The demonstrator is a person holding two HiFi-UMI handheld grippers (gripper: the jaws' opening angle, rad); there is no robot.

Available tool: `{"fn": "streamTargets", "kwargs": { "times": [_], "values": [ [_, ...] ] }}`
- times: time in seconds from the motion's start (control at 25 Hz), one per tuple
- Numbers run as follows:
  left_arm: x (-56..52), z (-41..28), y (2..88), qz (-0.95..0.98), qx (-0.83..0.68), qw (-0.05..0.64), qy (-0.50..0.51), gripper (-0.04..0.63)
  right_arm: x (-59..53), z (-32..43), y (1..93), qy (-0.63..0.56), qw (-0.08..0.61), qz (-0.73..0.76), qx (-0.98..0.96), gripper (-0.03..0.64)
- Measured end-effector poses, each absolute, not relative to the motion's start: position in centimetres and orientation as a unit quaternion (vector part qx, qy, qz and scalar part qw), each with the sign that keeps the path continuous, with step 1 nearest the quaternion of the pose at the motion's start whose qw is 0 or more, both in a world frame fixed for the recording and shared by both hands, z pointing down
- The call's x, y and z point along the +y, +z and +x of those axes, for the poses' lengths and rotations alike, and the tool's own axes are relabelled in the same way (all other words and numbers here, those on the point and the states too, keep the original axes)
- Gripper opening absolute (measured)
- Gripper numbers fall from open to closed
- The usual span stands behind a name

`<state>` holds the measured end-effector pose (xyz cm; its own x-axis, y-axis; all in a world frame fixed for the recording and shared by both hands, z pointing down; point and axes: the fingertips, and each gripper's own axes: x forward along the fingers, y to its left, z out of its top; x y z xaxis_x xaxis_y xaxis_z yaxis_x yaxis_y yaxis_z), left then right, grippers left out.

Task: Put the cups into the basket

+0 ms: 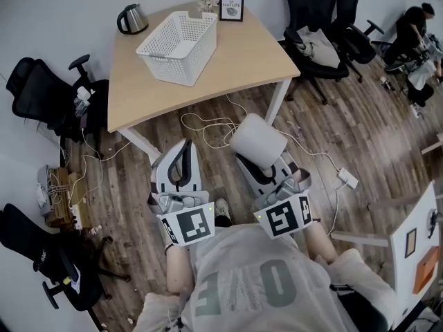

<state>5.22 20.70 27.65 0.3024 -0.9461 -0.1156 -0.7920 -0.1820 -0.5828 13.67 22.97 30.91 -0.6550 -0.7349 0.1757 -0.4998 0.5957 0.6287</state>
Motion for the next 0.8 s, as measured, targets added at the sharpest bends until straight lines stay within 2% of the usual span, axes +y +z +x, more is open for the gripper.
{"fn": "streamTargets", "kwargs": {
  "times": [0.36,0.8],
  "values": [
    [10.0,-1.3,26.0,-0.759,0.569,0.296,-0.115,0.009,12.0,7.3,29.6,-0.289,0.207,0.373,-0.857,0.032],
    [3.3,-3.8,27.5,-0.777,0.557,0.273,-0.112,0.009,5.7,4.7,31.4,-0.247,0.226,0.377,-0.864,0.032]
  ]
}}
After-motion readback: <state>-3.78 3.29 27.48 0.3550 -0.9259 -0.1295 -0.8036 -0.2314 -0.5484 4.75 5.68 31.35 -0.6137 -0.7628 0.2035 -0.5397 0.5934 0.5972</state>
